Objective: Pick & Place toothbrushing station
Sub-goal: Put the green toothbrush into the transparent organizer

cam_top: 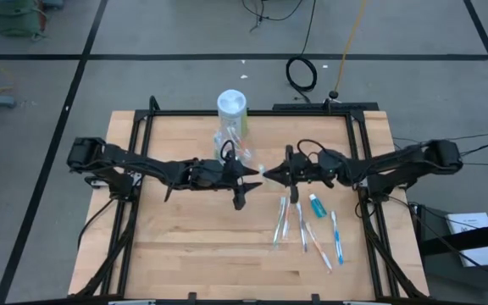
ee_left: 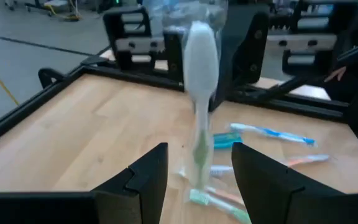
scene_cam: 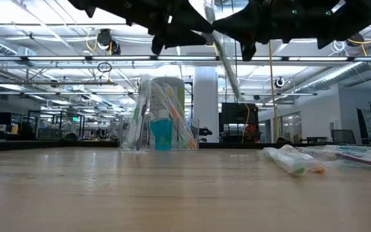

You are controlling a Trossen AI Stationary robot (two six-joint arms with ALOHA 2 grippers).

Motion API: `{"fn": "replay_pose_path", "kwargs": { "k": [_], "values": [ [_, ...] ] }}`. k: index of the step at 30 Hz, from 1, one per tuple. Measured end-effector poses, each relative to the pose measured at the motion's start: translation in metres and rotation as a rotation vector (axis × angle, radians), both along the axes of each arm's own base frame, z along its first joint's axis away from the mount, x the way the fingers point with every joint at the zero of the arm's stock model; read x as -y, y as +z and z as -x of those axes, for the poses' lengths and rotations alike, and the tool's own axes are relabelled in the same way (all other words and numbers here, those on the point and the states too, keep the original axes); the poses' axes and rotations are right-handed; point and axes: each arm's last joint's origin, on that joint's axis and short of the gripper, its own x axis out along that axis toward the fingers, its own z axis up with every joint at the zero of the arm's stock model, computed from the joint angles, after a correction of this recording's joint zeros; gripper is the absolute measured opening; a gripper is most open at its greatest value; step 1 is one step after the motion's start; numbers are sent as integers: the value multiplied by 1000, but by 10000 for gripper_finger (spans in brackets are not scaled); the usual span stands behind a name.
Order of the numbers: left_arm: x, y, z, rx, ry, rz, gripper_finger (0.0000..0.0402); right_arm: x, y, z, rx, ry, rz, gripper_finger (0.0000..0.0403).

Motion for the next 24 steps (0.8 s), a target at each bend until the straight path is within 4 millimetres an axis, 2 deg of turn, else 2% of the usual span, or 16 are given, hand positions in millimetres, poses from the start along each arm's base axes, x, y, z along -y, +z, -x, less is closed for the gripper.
{"fn": "replay_pose_path", "kwargs": {
  "k": [15,18,24],
  "values": [
    [-10,0,-4,30,-31,-32,181,0,-13,-19,86,31,-56,0],
    [-10,0,-4,27,-38,-30,156,0,-13,-21,118,29,-50,0],
    [-10,0,-4,26,-39,-31,71,1,-13,-22,143,26,-43,3]
  ]
}}
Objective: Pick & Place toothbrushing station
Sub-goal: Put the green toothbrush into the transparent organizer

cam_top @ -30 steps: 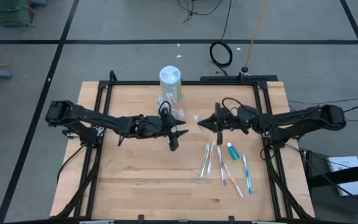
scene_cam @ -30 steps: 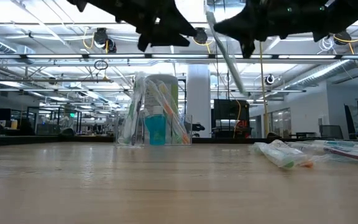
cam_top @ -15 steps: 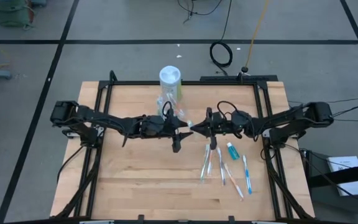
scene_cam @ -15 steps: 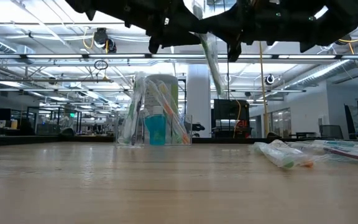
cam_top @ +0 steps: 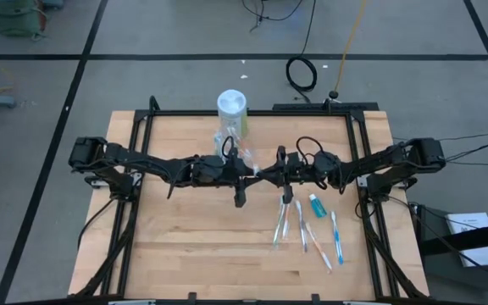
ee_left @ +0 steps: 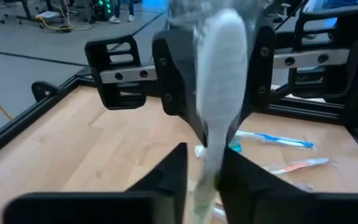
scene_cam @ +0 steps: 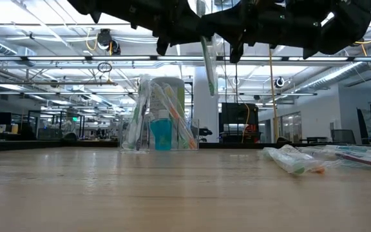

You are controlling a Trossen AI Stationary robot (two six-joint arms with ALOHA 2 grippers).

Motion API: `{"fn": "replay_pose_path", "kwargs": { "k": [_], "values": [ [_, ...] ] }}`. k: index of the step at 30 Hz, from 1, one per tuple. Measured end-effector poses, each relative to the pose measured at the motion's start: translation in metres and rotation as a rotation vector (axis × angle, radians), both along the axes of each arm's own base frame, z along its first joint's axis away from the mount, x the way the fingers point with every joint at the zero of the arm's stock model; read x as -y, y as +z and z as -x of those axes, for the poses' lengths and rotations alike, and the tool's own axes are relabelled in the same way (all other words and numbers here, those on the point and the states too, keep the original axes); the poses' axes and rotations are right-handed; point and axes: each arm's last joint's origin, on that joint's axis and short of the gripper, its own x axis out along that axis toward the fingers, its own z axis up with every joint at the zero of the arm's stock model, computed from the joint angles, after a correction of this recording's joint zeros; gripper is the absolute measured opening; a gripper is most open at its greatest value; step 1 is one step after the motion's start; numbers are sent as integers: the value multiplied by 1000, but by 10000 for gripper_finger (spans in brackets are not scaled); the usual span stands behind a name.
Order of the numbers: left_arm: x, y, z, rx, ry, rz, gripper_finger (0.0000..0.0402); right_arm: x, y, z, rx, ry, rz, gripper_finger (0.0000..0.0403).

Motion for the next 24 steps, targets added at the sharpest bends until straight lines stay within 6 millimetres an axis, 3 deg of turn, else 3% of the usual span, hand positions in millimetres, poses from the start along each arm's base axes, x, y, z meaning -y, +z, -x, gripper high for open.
{"fn": "replay_pose_path", "kwargs": {
  "k": [5,12,16,20,24],
  "values": [
    [0,-1,0,-13,-1,-2,13,0,-3,-1,-24,-8,45,29],
    [4,6,17,-120,35,-3,19,1,-9,1,-117,-11,27,103],
    [8,27,45,-165,77,20,9,2,-9,9,-157,-39,41,144],
    [8,53,80,-158,254,-61,13,2,-14,20,-216,-38,56,170],
    [4,42,106,-143,353,-72,8,1,-17,29,-256,-35,9,181]
  ]
}}
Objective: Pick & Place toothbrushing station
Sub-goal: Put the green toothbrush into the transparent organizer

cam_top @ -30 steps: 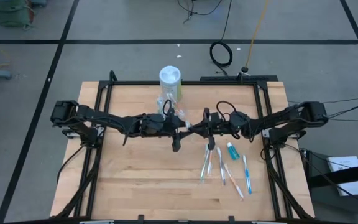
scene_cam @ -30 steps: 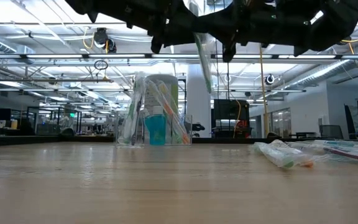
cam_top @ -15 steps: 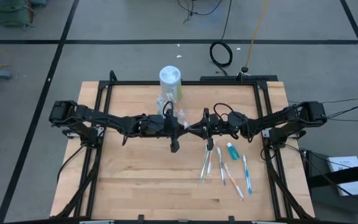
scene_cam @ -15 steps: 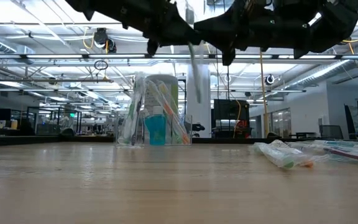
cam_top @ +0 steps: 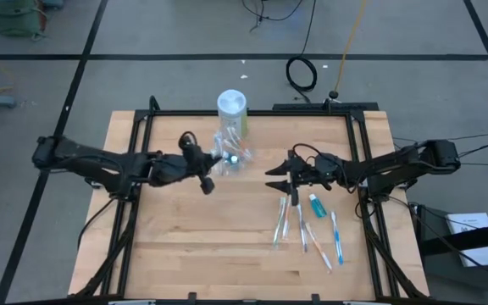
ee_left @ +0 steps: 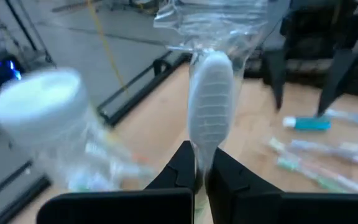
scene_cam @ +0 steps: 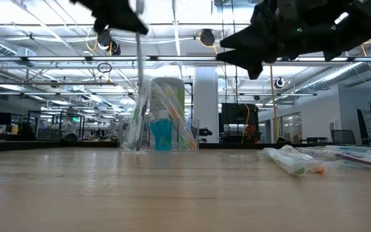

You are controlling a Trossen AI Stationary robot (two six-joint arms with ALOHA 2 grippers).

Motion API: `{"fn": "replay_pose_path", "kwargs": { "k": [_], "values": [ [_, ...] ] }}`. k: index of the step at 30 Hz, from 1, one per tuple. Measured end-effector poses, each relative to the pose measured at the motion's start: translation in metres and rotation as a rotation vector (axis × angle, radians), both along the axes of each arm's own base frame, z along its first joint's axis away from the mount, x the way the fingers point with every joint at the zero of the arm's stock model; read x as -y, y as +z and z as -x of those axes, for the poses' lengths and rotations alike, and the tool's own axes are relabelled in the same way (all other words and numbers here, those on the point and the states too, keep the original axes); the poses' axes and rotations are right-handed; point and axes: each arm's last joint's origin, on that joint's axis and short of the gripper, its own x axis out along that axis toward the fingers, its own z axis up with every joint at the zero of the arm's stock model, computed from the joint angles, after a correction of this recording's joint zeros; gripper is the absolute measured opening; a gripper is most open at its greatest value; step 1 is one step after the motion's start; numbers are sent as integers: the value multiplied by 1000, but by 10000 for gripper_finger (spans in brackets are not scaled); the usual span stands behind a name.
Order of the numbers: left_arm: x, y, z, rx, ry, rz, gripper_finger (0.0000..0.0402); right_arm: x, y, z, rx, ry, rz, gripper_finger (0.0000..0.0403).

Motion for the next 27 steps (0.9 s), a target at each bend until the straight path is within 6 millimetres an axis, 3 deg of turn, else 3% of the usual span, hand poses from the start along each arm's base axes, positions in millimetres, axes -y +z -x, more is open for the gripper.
{"fn": "replay_pose_path", "kwargs": {
  "k": [7,13,19,27],
  "values": [
    [-24,-51,19,33,103,31,7,0,-3,1,-14,-1,-34,180],
    [-42,-73,25,60,139,83,7,0,-6,2,-54,-7,-86,174],
    [-49,-92,32,24,99,240,25,-2,-25,6,-253,0,-94,174],
    [-54,-104,35,-53,156,299,37,-7,-54,23,-614,-78,-257,167]
  ]
}}
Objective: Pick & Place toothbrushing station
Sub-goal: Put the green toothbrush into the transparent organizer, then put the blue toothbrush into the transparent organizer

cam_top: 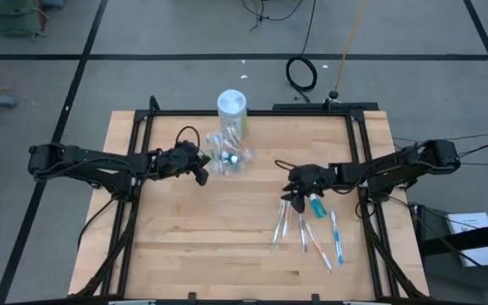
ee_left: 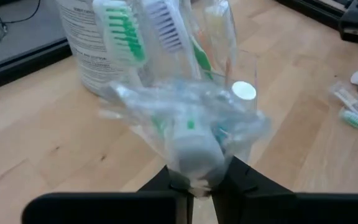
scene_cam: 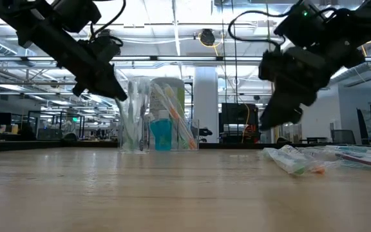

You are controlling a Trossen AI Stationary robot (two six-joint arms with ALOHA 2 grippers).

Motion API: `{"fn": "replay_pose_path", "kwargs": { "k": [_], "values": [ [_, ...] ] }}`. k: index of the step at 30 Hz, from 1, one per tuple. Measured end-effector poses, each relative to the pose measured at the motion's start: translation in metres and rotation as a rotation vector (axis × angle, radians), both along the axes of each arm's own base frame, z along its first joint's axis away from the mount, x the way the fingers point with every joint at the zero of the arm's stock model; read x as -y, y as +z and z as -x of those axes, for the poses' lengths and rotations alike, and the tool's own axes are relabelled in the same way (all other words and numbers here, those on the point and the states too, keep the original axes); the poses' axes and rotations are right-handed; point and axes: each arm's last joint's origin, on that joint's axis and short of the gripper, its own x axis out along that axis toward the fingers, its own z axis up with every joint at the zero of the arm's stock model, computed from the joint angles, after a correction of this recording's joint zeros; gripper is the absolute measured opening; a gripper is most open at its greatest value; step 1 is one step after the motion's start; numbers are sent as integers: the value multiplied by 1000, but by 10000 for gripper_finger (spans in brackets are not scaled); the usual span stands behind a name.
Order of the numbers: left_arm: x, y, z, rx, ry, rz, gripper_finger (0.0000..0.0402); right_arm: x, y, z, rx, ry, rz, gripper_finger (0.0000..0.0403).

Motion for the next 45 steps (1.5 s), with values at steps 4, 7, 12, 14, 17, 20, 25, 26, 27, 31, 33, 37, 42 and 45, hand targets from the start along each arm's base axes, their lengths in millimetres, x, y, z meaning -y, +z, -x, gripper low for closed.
{"fn": "replay_pose_path", "kwargs": {
  "k": [4,7,12,14,17,20,25,26,27,31,33,37,42,45],
  "values": [
    [0,0,0,3,-4,-6,50,0,-8,8,-125,-53,-60,167],
    [0,1,0,1,-11,-17,70,0,-4,13,-136,-54,-65,167],
    [1,1,-1,-3,-32,-14,115,-3,11,28,-156,-99,-132,167],
    [1,1,-1,-10,-48,-35,133,-9,16,38,-213,-105,-193,167],
    [0,13,2,11,-62,-82,153,-21,22,52,-329,-130,-299,167],
    [0,31,3,54,-77,-110,166,-32,24,68,-450,-181,-370,167],
    [1,42,8,28,-88,-116,172,-46,28,89,-576,-268,-474,167],
    [1,44,9,30,-92,-125,172,-48,28,92,-594,-283,-488,167],
    [1,44,10,26,-97,-134,172,-51,28,94,-609,-299,-504,167],
    [1,45,10,20,-113,-163,173,-63,26,101,-713,-349,-567,167],
    [1,45,10,8,-122,-177,173,-69,24,103,-755,-370,-576,167],
    [1,45,10,2,-129,-188,173,-76,17,102,-811,-409,-554,167],
    [1,44,10,3,-122,-169,173,-78,7,98,-829,-456,-476,167],
    [1,43,11,7,-111,-148,173,-79,1,96,-858,-471,-448,167]
  ]
}}
